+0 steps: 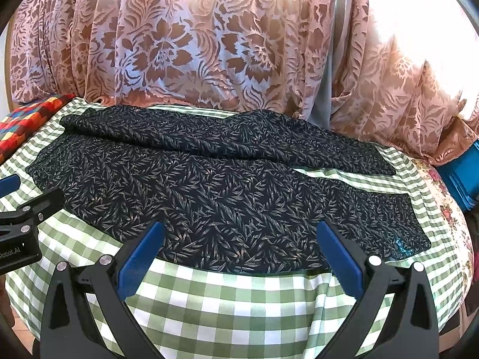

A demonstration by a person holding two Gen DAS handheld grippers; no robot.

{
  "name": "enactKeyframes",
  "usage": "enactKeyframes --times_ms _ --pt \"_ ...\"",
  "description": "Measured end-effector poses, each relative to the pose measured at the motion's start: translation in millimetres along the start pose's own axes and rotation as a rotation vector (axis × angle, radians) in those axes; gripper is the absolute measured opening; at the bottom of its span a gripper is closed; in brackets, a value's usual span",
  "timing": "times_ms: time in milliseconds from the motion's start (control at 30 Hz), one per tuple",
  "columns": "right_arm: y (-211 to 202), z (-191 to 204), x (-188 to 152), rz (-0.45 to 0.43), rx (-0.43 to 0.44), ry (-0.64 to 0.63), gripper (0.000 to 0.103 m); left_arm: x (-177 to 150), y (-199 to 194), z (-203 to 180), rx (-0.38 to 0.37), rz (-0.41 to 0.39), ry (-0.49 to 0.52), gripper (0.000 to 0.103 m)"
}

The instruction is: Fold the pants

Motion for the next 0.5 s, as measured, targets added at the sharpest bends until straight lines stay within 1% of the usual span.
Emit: enactKeyframes --times_ms 133,500 --pt "1.9 0.4 -2.7 0.015 -0.005 0.003 0.101 -1.2 0.2 0.3 -0.002 0.001 0.0 0.1" --pt "1.6 3.2 -4.2 0.019 -0.003 -0.002 0.101 -2.5 -0.1 1.8 -0.003 -0.003 -0.003 0.1"
Point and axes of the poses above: each gripper's, at about its wrist camera, not at the fingertips, and y roughly the way its jaws point, z to its left, x to its top, the point moved 8 cm from there along y, roughly the way its jaws point, and after that the axes turned 9 degrees about x, right-handed, at the moved point
